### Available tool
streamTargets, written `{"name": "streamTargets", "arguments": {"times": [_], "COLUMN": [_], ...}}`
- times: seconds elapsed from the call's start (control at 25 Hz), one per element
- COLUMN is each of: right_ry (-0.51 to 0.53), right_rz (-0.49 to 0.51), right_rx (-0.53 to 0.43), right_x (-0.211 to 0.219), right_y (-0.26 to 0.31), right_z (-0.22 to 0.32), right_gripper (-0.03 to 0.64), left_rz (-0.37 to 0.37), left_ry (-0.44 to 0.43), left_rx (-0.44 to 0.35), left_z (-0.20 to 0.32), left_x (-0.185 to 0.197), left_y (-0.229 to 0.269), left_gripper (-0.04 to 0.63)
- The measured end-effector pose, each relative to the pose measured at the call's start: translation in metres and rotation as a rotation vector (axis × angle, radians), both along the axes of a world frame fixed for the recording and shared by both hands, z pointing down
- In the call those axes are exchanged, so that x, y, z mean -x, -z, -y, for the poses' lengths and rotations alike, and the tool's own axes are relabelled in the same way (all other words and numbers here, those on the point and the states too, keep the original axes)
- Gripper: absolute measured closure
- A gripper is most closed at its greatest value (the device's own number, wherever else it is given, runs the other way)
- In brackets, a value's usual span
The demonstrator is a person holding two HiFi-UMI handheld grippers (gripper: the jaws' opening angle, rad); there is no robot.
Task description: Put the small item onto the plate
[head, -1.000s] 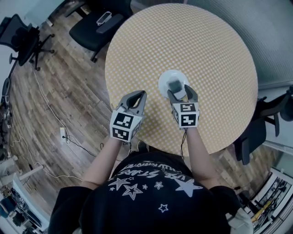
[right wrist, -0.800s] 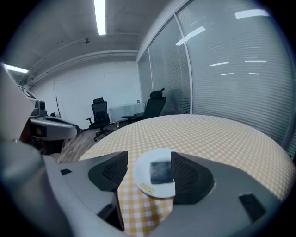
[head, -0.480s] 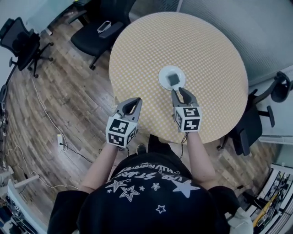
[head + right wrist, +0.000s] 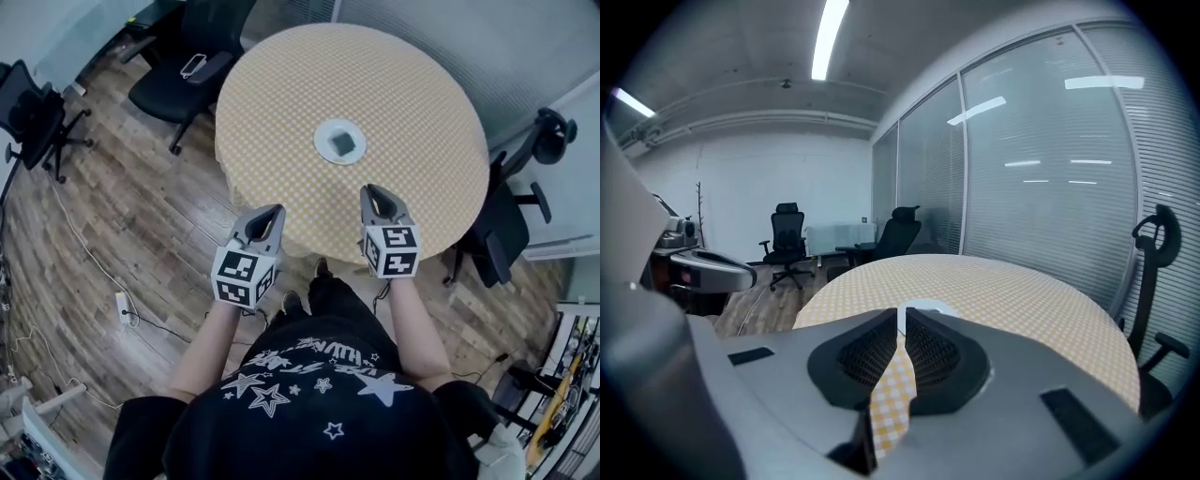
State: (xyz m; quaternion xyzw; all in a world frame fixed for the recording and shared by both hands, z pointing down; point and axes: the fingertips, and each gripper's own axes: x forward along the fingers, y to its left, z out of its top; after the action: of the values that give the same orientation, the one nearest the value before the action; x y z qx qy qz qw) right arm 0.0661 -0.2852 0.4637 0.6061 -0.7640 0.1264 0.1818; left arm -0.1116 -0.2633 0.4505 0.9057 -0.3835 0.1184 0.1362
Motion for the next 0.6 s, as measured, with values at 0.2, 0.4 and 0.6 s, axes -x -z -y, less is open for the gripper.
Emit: {"name": "streamTargets", "arguments": {"times": [0.2,0.4,0.6], "right_ry": [-0.039,-0.006,0.032], "right_rz": [0.030,0.029,0.041], "right_rx": [-0.074,-0.084,-0.095], "right_x": [-0.006,0.001,-0.003], "right_y": [0.022,0.026,0.033], "right_z": [-0.003,-0.011,-0.030], "right_gripper": [0.572,0.572,0.572], "left_rz": [-0.037,-0.033,-0.026], "left_ry": [0.021,0.049,0.062], "left_rx": [-0.003,-0.021,-0.027], "left_z": [-0.009,-0.018,-0.034], "left_x": [0.001,0.006,-0.008], "left_y": [0.006,0.009,0.015], "left_gripper": [0.595,0.595,0.595]}}
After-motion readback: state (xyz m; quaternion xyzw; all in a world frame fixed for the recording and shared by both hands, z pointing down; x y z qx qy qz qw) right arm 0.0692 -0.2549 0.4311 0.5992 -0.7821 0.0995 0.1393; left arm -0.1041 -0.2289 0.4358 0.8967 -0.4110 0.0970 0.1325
